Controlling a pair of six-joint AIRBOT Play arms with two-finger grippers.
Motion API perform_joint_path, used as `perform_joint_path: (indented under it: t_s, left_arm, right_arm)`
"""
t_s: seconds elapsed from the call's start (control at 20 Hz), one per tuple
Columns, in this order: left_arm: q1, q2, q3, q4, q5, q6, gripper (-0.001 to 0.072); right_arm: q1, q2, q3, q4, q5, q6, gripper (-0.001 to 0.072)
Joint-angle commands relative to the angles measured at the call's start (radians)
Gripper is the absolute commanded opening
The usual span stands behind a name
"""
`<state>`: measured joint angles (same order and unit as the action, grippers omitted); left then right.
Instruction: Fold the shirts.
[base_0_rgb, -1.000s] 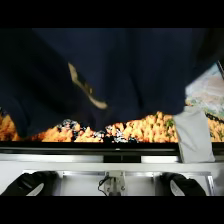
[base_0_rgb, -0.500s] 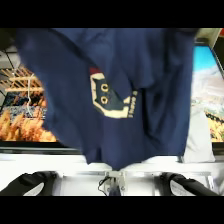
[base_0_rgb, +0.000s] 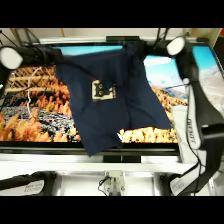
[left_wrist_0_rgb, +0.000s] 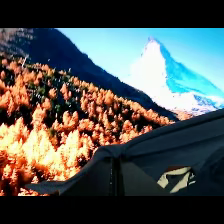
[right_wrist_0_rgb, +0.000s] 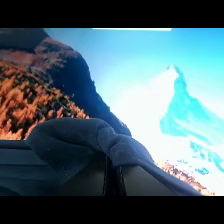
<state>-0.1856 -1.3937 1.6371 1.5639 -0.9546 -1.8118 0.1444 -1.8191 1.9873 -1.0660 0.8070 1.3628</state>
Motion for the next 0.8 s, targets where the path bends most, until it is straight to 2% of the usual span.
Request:
perform_joint_path:
  t_s: [0.0,0.2,0.25,0.3,0.35,0.4,0.5,0.6,0.65,0.75]
  left_arm:
    - [0.017,-0.143,0.000,0.121,-0.008,-0.008,0.0031]
    - [0.017,-0.250,0.001,-0.114,-0.032,-0.008,0.0036]
    - [0.017,-0.262,0.001,-0.158,-0.058,-0.008,0.0102]
    - [0.018,-0.265,0.001,-0.178,-0.096,-0.008,0.0280]
    - [0.021,-0.261,0.004,-0.177,-0.149,-0.007,0.0502]
    - [0.034,-0.256,0.021,-0.177,-0.247,0.015,0.0664]
    - [0.071,-0.253,0.072,-0.177,-0.525,0.163,0.0685]
    - [0.105,-0.238,0.060,-0.178,-0.714,0.231,0.0684]
    - [0.119,-0.219,0.021,-0.192,-0.748,0.231,0.0684]
    - [0.131,-0.150,-0.135,-0.275,-0.685,0.233,0.0683]
  right_arm:
    - [0.014,-0.125,0.000,-0.009,0.104,0.059,0.0072]
    - [0.014,-0.164,0.001,-0.007,0.202,0.117,0.0072]
    - [0.014,-0.163,0.001,-0.004,0.207,0.135,0.0095]
    - [0.010,-0.154,0.001,0.015,0.216,0.137,0.0220]
    - [0.002,-0.138,0.001,0.029,0.242,0.137,0.0447]
    - [-0.014,-0.112,0.001,0.031,0.298,0.137,0.0527]
    - [-0.062,-0.048,0.001,-0.009,0.476,0.130,0.0527]
    - [-0.120,0.006,0.001,-0.094,0.706,0.117,0.0525]
    - [-0.147,0.023,0.000,-0.151,0.814,0.117,0.0521]
    - [-0.195,0.048,-0.009,-0.229,0.943,0.120,0.0521]
